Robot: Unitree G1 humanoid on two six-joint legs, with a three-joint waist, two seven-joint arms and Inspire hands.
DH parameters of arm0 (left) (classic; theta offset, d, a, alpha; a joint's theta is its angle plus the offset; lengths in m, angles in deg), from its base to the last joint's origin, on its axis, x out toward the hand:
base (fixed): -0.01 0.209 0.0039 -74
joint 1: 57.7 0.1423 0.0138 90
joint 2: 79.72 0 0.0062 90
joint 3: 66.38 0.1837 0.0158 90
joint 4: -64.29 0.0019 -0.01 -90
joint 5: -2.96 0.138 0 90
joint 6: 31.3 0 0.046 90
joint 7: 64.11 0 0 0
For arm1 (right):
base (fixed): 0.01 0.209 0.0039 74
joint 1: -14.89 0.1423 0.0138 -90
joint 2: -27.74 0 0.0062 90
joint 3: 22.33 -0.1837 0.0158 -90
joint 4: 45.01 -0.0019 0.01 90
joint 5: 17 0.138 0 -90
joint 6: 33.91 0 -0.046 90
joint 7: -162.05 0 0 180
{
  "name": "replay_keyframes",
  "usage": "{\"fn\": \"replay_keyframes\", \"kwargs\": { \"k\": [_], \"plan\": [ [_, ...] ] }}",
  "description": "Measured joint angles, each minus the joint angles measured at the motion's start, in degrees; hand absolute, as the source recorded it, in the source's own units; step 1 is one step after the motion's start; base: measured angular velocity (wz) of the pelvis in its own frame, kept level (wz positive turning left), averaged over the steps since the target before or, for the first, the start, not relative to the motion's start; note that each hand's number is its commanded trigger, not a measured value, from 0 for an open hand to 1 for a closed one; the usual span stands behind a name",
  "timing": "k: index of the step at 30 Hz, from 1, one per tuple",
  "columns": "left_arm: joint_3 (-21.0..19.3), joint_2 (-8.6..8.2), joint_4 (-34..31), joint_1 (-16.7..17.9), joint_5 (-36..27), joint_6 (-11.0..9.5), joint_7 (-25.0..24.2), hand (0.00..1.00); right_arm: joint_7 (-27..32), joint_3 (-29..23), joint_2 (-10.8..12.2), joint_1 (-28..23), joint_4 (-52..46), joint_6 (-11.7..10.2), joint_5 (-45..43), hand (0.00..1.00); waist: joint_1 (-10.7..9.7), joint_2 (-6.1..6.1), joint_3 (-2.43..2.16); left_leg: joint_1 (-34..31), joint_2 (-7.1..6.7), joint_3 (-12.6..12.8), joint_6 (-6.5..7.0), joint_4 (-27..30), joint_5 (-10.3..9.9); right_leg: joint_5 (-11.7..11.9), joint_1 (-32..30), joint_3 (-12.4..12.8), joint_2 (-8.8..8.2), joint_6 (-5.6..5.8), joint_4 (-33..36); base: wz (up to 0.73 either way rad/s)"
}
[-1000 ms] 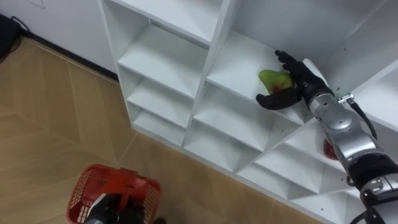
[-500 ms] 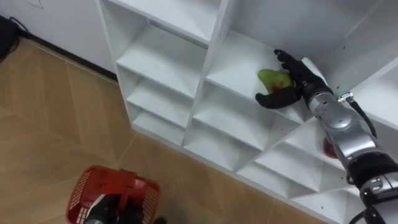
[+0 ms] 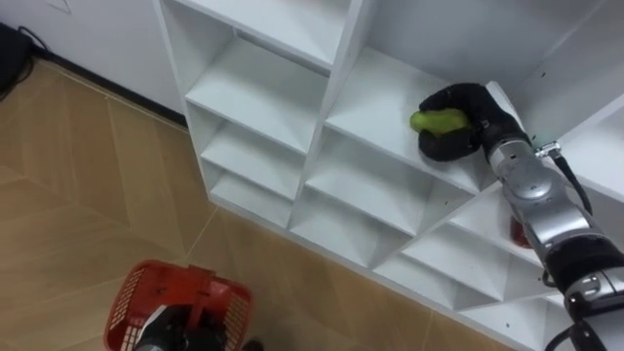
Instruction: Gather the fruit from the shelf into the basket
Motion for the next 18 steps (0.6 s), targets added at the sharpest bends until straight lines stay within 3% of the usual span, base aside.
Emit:
{"fn": "replay_keyframes", "kwargs": {
  "k": [18],
  "plan": [
    [0.04, -0.04, 0.49, -0.03, 0.01, 0.0, -0.09, 1.0, 0.14, -0.17, 0.01, 0.09, 0.71, 0.05, -4.17, 1.0, -0.06, -0.31, -0.22, -0.15, -0.26, 0.07, 0.21, -0.25, 0.15, 0.27, 0.01, 0.3, -0.03, 0.18, 0.03, 0.0]
  ]
}}
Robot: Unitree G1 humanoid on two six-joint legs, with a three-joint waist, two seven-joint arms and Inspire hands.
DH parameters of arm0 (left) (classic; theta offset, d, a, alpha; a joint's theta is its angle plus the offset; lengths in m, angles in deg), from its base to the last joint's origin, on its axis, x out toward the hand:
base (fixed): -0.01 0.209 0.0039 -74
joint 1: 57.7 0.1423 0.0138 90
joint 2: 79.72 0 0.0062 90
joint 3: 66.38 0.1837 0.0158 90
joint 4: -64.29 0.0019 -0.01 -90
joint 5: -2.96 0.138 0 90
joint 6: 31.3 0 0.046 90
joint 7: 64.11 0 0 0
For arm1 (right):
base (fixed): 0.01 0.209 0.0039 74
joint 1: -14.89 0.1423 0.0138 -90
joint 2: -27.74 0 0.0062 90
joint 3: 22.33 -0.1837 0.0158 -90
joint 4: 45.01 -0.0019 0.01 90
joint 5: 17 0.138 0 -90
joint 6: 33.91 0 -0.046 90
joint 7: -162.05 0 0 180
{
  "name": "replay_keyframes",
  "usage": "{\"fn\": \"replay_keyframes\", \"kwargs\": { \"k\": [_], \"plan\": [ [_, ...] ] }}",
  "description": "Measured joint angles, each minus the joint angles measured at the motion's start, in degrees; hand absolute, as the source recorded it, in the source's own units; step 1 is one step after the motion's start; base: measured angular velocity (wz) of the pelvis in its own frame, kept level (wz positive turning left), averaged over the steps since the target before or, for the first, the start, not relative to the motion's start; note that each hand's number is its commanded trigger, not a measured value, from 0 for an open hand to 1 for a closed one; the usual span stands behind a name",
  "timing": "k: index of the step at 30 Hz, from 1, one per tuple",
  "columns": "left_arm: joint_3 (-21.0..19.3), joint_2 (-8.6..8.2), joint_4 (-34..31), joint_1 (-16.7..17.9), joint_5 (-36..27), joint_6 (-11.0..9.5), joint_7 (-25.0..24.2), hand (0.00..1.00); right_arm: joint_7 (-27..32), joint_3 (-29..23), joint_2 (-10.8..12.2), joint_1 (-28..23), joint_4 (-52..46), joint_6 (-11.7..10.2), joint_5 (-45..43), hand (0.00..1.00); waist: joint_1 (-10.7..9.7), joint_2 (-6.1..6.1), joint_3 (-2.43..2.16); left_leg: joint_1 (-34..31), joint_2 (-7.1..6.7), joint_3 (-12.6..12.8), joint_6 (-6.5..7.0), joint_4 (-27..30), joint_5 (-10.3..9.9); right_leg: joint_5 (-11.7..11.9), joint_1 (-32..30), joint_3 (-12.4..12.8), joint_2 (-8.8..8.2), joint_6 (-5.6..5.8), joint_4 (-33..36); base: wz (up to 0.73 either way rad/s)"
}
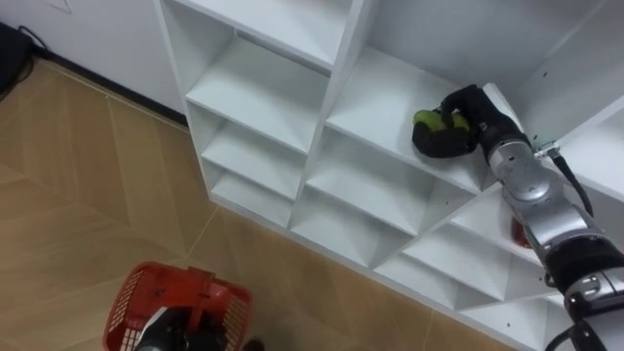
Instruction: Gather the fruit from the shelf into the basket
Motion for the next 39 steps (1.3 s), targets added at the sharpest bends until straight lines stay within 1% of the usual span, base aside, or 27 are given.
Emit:
{"fn": "replay_keyframes", "kwargs": {
  "k": [8, 11, 13, 15, 18, 20, 21, 24, 26, 28, 30, 32, 33, 34, 35, 36, 37, 38, 39],
  "plan": [
    [0.06, 0.01, -0.01, -0.06, 0.0, -0.01, -0.22, 1.0, -0.42, 0.01, 0.01, 0.01, 0.02, 0.0, -0.14, 1.0, -0.06, 0.02, 0.04, 0.1, 0.19, 0.05, 0.03, -0.02, 0.02, 0.01, -0.05, 0.06, 0.0, 0.01, -0.06, 0.0],
    [1.13, 0.08, -0.01, -0.37, 0.01, -0.03, -0.24, 1.0, -0.56, 0.05, 0.03, -0.02, -0.99, 0.01, -0.91, 1.0, -0.07, 0.19, 0.15, 0.1, 0.25, 0.16, 0.03, -0.04, 0.02, 0.05, -0.57, 0.42, 0.0, -0.03, 0.15, -0.04],
    [1.18, -0.11, -0.01, -0.42, 0.02, -0.09, -0.27, 1.0, -0.62, 0.05, 0.03, -0.03, -1.56, -0.02, -1.72, 1.0, -0.1, 0.47, 0.31, 0.11, 0.0, 0.16, 0.03, -0.03, 0.02, 0.11, -0.53, 0.83, 0.05, -0.01, 0.24, -0.07],
    [1.19, -0.36, -0.01, -0.54, -0.07, -0.11, -0.24, 1.0, -0.61, 0.0, 0.03, -0.04, -2.32, -0.03, -1.95, 1.0, -0.25, 0.73, 0.44, 0.1, 0.1, 0.32, 0.05, -0.01, 0.01, 0.11, -0.5, 0.9, 0.03, 0.0, 0.36, -0.02],
    [2.29, -0.33, -0.01, -1.02, -0.27, -0.11, -0.18, 1.0, -0.61, 0.0, 0.06, -0.65, -4.18, 0.03, -2.7, 1.0, -0.58, 1.04, 0.42, 0.13, 0.43, 1.07, 0.05, -0.01, 0.01, 0.12, -0.81, 1.07, 0.02, 0.0, 0.38, -0.05],
    [2.86, -0.34, -0.01, -1.25, -0.33, -0.13, -0.19, 1.0, -0.57, 0.02, 0.35, -2.04, -6.69, -0.02, -3.68, 1.0, -0.93, 1.35, 0.32, 0.17, 0.68, 1.74, 0.16, 0.45, -0.05, 0.12, -0.84, 1.34, 0.05, 0.0, 0.61, -0.11],
    [3.21, -0.32, -0.01, -1.35, -0.34, -0.25, -0.2, 1.0, -0.6, 0.36, 0.46, -3.37, -9.32, -0.08, -3.97, 1.0, -1.53, 1.71, 0.3, 0.17, 0.79, 1.91, 0.23, 0.53, -0.13, 0.12, -0.92, 1.28, 0.05, 0.01, 0.89, -0.07],
    [3.38, -0.49, -0.01, -1.43, -1.56, -0.77, -0.37, 1.0, -0.55, 0.95, 0.68, -6.68, -14.41, -0.23, -3.99, 1.0, -2.17, 2.54, -0.21, 0.37, 0.89, 2.27, 0.29, 0.44, -0.33, 0.12, -0.88, 1.25, 0.0, 0.01, 0.89, -0.06],
    [3.92, -0.4, -0.01, -1.41, -4.6, -1.06, -0.3, 1.0, -0.63, 1.95, 1.2, -7.74, -15.55, -0.52, -3.89, 1.0, -3.06, 2.92, -0.39, 1.12, 0.85, 2.67, 0.32, -0.1, -0.32, 0.11, -0.53, 1.58, -0.09, 0.01, 0.87, -0.08],
    [4.31, -0.48, -0.01, -1.41, -6.46, -1.26, -0.28, 1.0, -0.95, 2.1, 1.88, -8.98, -17.39, -0.59, -3.75, 1.0, -3.53, 2.95, -0.45, 1.75, 0.89, 3.32, 0.39, -0.41, -0.36, 0.1, -0.28, 2.19, -0.08, 0.03, 0.82, -0.13],
    [4.32, -0.69, -0.02, -1.3, -6.63, -1.27, -0.51, 1.0, -1.85, 2.1, 2.83, -10.41, -18.84, -1.14, -3.86, 1.0, -4.8, 3.24, -0.7, 2.13, 0.88, 3.6, 0.49, -0.54, -0.43, 0.1, 0.02, 2.63, -0.09, 0.06, 0.65, -0.1],
    [4.32, -0.93, -0.01, -1.15, -6.39, -1.31, -0.72, 1.0, -3.3, 2.01, 3.72, -13.52, -22.01, -1.83, -4.45, 1.0, -6.44, 3.88, -1.27, 2.44, 0.91, 4.08, 0.64, -0.52, -0.53, 0.24, 0.28, 2.95, -0.03, 0.27, 0.33, -0.1],
    [4.32, -1.06, -0.01, -1.16, -6.37, -1.43, -0.74, 1.0, -3.75, 2.02, 3.78, -14.51, -22.69, -2.22, -4.46, 1.0, -6.81, 4.13, -1.38, 2.53, 0.9, 4.21, 0.67, -0.56, -0.54, 0.28, 0.34, 3.05, -0.05, 0.33, 0.29, -0.13],
    [4.32, -1.4, 0.01, -1.09, -6.4, -1.86, -0.74, 1.0, -4.7, 2.0, 3.87, -16.16, -24.4, -2.55, -4.48, 1.0, -7.5, 4.65, -1.48, 3.0, 0.91, 4.64, 0.71, -0.76, -0.55, 0.34, 0.57, 3.51, -0.07, 0.42, 0.26, -0.18],
    [4.32, -1.74, 0.13, -1.0, -6.39, -2.12, -0.75, 1.0, -6.24, 2.12, 3.98, -18.06, -25.77, -2.52, -4.52, 1.0, -8.08, 5.18, -1.6, 3.73, 0.92, 5.12, 0.74, -1.09, -0.56, 0.37, 0.9, 4.18, -0.04, 0.47, 0.2, -0.23],
    [4.37, -1.94, 0.12, -0.93, -6.39, -2.16, -0.75, 1.0, -6.9, 2.2, 4.07, -19.15, -26.25, -2.49, -4.5, 1.0, -8.35, 5.4, -1.66, 4.21, 0.99, 5.57, 0.78, -1.32, -0.58, 0.37, 1.1, 4.45, -0.02, 0.47, 0.12, -0.26],
    [4.44, -2.31, 0.1, -0.89, -6.39, -2.25, -0.69, 1.0, -8.19, 2.31, 4.33, -21.21, -26.33, -1.85, -4.6, 1.0, -8.94, 5.84, -1.87, 4.71, 1.11, 6.18, 0.81, -1.86, -0.61, 0.39, 1.27, 4.85, -0.01, 0.49, 0.08, -0.19],
    [4.44, -2.52, 0.05, -0.89, -6.39, -2.29, -0.66, 1.0, -8.83, 2.28, 4.5, -22.29, -26.33, -1.34, -4.6, 1.0, -9.45, 6.12, -1.95, 4.77, 1.15, 6.33, 0.82, -1.9, -0.62, 0.39, 1.27, 4.97, 0.01, 0.49, 0.11, -0.23],
    [4.42, -2.92, 0.01, -0.9, -6.42, -2.39, -0.65, 1.0, -9.85, 2.21, 4.81, -24.39, -26.34, -0.31, -4.59, 1.0, -10.08, 6.6, -2.01, 4.94, 1.31, 7.07, 0.82, -2.0, -0.62, 0.4, 1.0, 5.58, 0.04, 0.48, 0.27, -0.34]
  ]
}}
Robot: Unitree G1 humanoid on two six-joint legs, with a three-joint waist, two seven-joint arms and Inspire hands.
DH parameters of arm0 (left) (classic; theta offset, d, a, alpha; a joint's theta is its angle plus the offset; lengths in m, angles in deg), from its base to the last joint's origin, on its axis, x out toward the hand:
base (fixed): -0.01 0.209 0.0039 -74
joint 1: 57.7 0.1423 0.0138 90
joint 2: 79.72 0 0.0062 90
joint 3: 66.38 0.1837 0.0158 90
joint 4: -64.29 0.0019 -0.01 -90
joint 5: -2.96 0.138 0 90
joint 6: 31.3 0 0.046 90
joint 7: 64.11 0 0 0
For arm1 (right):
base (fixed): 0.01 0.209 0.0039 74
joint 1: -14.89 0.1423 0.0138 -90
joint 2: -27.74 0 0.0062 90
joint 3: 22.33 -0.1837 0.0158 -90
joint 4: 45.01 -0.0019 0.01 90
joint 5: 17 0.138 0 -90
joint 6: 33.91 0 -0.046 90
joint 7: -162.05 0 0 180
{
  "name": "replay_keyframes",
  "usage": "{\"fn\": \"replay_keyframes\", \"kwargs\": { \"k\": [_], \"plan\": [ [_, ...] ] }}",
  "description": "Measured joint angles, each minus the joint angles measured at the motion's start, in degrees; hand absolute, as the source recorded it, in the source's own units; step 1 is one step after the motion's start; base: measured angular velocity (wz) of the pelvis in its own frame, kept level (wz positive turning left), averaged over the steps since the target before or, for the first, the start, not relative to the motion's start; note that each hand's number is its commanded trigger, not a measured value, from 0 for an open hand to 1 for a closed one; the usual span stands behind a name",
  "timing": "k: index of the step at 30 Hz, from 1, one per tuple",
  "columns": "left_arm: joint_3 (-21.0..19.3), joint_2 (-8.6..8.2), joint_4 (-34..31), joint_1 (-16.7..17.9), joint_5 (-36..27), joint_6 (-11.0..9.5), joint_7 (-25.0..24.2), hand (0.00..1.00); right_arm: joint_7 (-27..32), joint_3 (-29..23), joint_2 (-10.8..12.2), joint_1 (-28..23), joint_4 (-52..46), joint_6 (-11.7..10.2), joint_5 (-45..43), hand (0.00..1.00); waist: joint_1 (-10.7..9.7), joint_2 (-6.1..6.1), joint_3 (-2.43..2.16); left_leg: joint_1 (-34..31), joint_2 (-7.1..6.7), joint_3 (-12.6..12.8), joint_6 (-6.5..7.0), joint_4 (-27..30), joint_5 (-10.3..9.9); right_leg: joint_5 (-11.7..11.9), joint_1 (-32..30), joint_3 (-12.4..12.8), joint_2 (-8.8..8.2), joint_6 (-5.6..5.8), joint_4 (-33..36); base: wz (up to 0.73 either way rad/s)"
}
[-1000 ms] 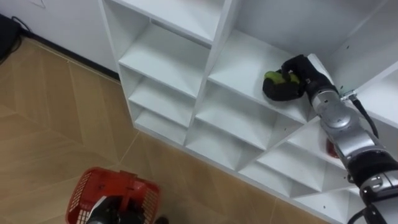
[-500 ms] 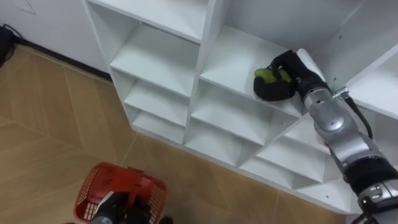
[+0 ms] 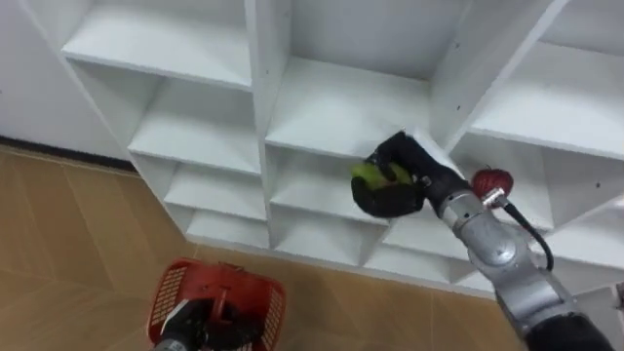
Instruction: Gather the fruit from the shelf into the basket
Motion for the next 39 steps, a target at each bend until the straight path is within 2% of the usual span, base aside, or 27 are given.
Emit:
{"fn": "replay_keyframes", "kwargs": {
  "k": [3, 5, 10, 14, 17, 21, 23, 26, 28, 39],
  "plan": [
    [-0.09, -0.53, 0.0, -0.04, -0.09, -0.9, -0.01, 1.0, -2.74, 0.01, 0.09, -2.8, -0.09, 1.28, -0.43, 1.0, -1.17, 0.52, -0.1, 0.12, 0.56, 2.54, -0.06, -0.46, 0.04, 0.06, -1.78, 2.38, 0.02, -0.2, 1.04, -0.46],
    [-0.07, -0.79, -0.01, -0.2, -0.2, -2.62, -0.03, 1.0, -3.46, -0.07, 0.13, -2.84, -1.12, 1.28, -0.82, 1.0, -2.55, 0.51, -0.09, 0.19, 0.68, 3.64, -0.24, -0.83, 0.19, 0.04, -2.99, 3.8, 0.2, -0.41, 1.75, -0.32],
    [1.28, -1.28, -0.01, -0.18, -0.2, -4.81, -0.11, 1.0, -3.95, -0.02, 1.75, -2.85, -2.85, -0.07, -0.63, 1.0, -3.83, 0.69, 0.04, 1.63, 0.92, 5.48, -0.36, -1.78, 0.21, 0.09, -2.86, 5.9, 0.75, -0.5, 1.56, -0.2],
    [1.81, -1.26, -0.02, -0.34, -0.17, -4.86, -1.3, 1.0, -5.71, 0.35, 3.11, -4.37, -2.88, 0.14, 0.02, 1.0, -4.16, 1.37, 0.49, 1.58, 1.18, 5.79, -0.37, -1.73, -0.02, 0.09, -2.9, 5.86, 0.87, -0.48, 1.54, -0.02],
    [2.42, -1.18, -0.04, -0.37, -0.19, -4.85, -1.92, 1.0, -6.56, 1.06, 3.67, -5.59, -2.63, 0.25, 0.5, 1.0, -4.14, 1.68, 0.63, 1.44, 1.25, 5.86, -0.43, -1.76, -0.14, -0.07, -3.2, 5.89, 0.94, -0.5, 1.62, 0.0],
    [5.78, -1.18, -2.04, -0.28, -0.16, -4.8, -2.84, 1.0, -7.56, 2.82, 4.03, -6.1, -2.18, 0.26, 0.47, 1.0, -4.19, 2.67, 0.91, 0.96, 1.34, 5.81, -0.54, -1.78, -0.28, -0.1, -3.71, 6.06, 1.11, -0.52, 1.51, -0.02],
    [7.32, -1.17, -5.3, -0.06, -0.15, -4.76, -3.66, 1.0, -7.6, 2.95, 4.58, -6.13, -2.15, 0.26, 0.26, 1.0, -4.35, 3.44, 1.04, 0.78, 1.32, 5.8, -0.52, -1.76, -0.35, -0.19, -3.87, 6.07, 1.09, -0.5, 1.53, 0.0],
    [8.09, -1.19, -9.22, 0.55, -0.1, -4.77, -5.22, 1.0, -7.62, 2.99, 4.86, -6.15, -0.81, 0.27, -0.06, 1.0, -4.31, 4.2, 0.6, 0.85, 1.27, 5.8, -0.52, -1.77, -0.38, -0.39, -3.87, 6.19, 1.08, -0.45, 1.66, 0.0],
    [8.09, -1.18, -10.87, 0.82, -0.11, -4.78, -6.14, 1.0, -7.65, 2.99, 4.84, -6.15, 0.33, 0.29, -0.3, 1.0, -4.26, 4.39, 0.48, 0.9, 1.12, 5.81, -0.53, -1.79, -0.39, -0.5, -3.87, 6.19, 1.08, -0.45, 1.75, 0.0],
    [10.15, -1.14, -14.2, 1.19, -0.08, -5.17, -10.14, 1.0, -7.63, 3.01, 4.92, -6.88, 1.5, 0.23, -1.02, 1.0, -4.27, 4.38, 0.46, 1.16, 0.79, 5.78, -0.53, -1.93, -0.39, -0.64, -3.87, 6.58, 1.01, -0.41, 2.04, 0.0]
  ]
}}
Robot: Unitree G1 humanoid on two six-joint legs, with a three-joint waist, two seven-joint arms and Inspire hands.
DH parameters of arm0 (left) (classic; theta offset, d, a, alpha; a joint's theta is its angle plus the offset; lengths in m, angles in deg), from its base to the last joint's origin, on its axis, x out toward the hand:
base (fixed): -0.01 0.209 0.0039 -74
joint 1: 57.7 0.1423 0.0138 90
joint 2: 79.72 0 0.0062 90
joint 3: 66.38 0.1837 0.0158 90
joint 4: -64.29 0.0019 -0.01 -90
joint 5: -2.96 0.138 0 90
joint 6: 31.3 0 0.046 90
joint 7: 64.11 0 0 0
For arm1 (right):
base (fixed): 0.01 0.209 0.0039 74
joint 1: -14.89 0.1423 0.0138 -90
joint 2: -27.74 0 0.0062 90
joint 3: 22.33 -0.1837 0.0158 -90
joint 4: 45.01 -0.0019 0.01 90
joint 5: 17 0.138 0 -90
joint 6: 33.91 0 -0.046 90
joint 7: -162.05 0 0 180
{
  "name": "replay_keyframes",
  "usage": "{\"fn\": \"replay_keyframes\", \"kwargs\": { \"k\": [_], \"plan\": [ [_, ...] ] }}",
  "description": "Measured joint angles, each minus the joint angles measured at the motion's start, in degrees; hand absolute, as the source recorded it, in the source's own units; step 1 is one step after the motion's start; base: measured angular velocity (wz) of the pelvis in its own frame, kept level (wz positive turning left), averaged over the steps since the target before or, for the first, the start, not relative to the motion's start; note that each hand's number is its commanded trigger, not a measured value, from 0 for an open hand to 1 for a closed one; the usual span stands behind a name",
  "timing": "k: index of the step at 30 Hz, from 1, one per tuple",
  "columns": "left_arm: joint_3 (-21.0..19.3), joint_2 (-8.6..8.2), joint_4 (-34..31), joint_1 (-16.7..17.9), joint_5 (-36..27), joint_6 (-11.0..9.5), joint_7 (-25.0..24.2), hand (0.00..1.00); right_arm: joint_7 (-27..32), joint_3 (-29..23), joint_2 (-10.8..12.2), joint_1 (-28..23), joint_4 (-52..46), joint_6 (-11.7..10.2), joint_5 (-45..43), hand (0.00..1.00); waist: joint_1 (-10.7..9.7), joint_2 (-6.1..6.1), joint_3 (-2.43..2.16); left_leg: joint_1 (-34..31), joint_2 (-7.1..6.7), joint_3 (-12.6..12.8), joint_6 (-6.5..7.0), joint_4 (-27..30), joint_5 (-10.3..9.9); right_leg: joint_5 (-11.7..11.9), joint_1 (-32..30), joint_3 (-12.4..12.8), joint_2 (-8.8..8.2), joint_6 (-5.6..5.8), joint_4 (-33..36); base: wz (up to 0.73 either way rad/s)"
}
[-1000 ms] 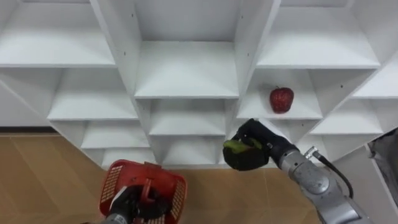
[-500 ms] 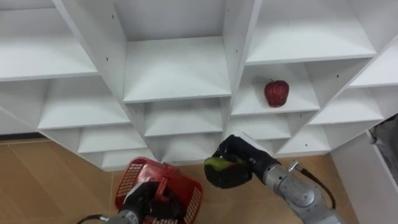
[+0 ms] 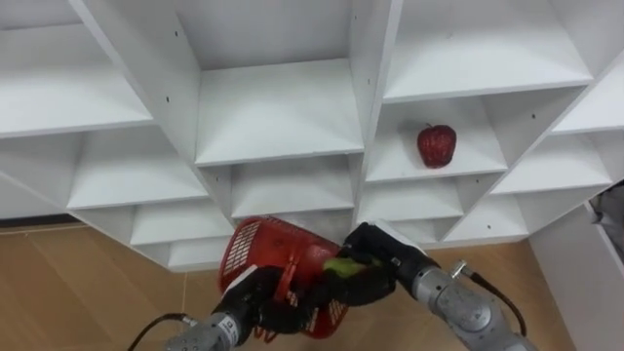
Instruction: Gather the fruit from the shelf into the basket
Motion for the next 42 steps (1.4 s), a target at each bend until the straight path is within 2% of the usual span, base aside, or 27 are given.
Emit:
{"fn": "replay_keyframes", "kwargs": {
  "k": [4, 15, 20, 26, 29, 35, 42],
  "plan": [
    [0.46, -0.01, -0.28, -0.01, 0.0, -0.82, -0.97, 1.0, 0.06, 0.4, 0.0, -0.24, 1.71, 0.0, 0.02, 1.0, -0.07, -0.01, 0.0, 0.07, -0.06, 0.01, 0.0, 0.02, 0.0, -0.05, -0.02, 0.04, 0.06, 0.04, 0.11, 0.0],
    [5.4, -0.12, -0.4, -0.2, -0.13, -0.84, -1.75, 1.0, 1.49, 3.29, 0.37, -0.1, 5.63, -0.06, -1.13, 1.0, -0.47, -0.02, 0.02, -0.43, -0.06, 0.28, 0.0, 0.21, 0.0, -0.42, -0.87, -0.09, 0.13, -0.05, 0.69, 0.0],
    [6.68, 0.21, -0.38, -0.24, -0.14, -0.81, -1.72, 1.0, 2.02, 3.35, 0.43, -0.1, 6.91, -0.09, -1.05, 1.0, -1.6, 0.0, 0.03, -0.58, -0.06, 0.29, 0.0, 0.18, 0.0, -0.41, -0.87, 0.1, 0.16, -0.05, 0.67, 0.0],
    [6.79, 0.32, -0.42, -0.29, -0.14, -0.76, -1.72, 1.0, 2.56, 3.35, 0.92, -0.03, 7.72, -0.29, -0.38, 1.0, -1.77, 0.15, 0.07, -0.78, -0.03, 0.31, -0.04, 0.02, -0.03, -0.42, -1.14, -0.07, 0.22, -0.05, 0.65, 0.0],
    [6.79, 0.33, -0.43, -0.31, -0.14, -0.76, -1.73, 1.0, 2.73, 3.32, 1.64, 0.15, 9.91, -1.28, 1.55, 1.0, -1.79, 0.16, 0.07, -0.91, -0.02, 0.31, -0.05, 0.07, -0.03, -0.42, -1.21, -0.1, 0.19, -0.05, 0.65, 0.0],
    [6.74, 0.35, -0.42, -0.48, -0.14, -0.76, -1.73, 1.0, 3.7, 3.33, 2.04, 0.15, 10.73, -1.71, 2.49, 1.0, -2.16, 0.18, 0.09, -1.03, 0.0, 0.3, -0.04, 0.13, -0.04, -0.42, -1.35, -0.06, 0.13, -0.05, 0.76, 0.0],
    [6.63, 0.32, -0.43, -0.73, -0.13, -0.76, -1.73, 1.0, 4.01, 3.19, 2.21, 0.47, 10.7, -1.76, 2.45, 1.0, -2.14, 0.61, 0.33, -1.52, 0.0, 0.76, -0.04, 0.3, -0.17, -0.45, -2.2, 0.25, 0.17, -0.09, 0.97, -0.03]
  ]
}}
